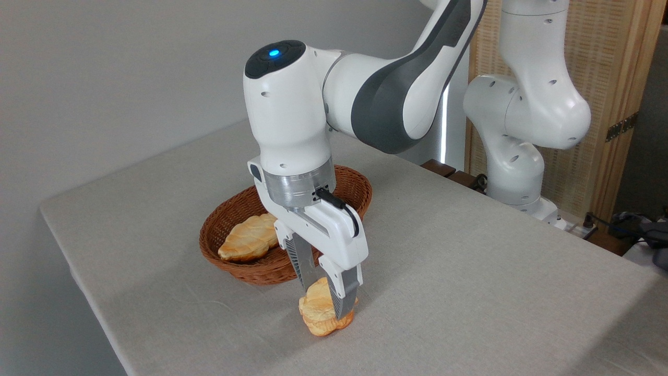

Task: Put bread into the basket
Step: 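Lift the bread roll and carry it over the wicker basket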

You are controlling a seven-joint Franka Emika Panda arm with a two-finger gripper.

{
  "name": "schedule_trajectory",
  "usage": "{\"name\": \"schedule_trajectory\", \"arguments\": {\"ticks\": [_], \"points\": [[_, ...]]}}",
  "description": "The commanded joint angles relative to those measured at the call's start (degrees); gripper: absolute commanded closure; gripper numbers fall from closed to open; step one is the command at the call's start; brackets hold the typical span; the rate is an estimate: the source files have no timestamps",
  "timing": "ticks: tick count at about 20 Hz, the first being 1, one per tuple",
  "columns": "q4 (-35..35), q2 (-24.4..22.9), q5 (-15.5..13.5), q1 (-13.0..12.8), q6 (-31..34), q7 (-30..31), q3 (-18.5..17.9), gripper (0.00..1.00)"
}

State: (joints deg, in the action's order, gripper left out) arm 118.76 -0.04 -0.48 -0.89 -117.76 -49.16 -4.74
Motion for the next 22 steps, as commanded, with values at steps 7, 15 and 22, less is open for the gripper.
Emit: {"name": "schedule_trajectory", "arguments": {"ticks": [7,15,22], "points": [[-2.0,-1.6,0.1,-0.3,-1.3,-0.6,-0.4,0.34],[-4.7,-6.8,-10.8,-0.8,0.1,0.5,1.3,0.3],[-4.6,-7.6,-12.5,-0.8,5.8,7.7,11.9,0.11]]}}
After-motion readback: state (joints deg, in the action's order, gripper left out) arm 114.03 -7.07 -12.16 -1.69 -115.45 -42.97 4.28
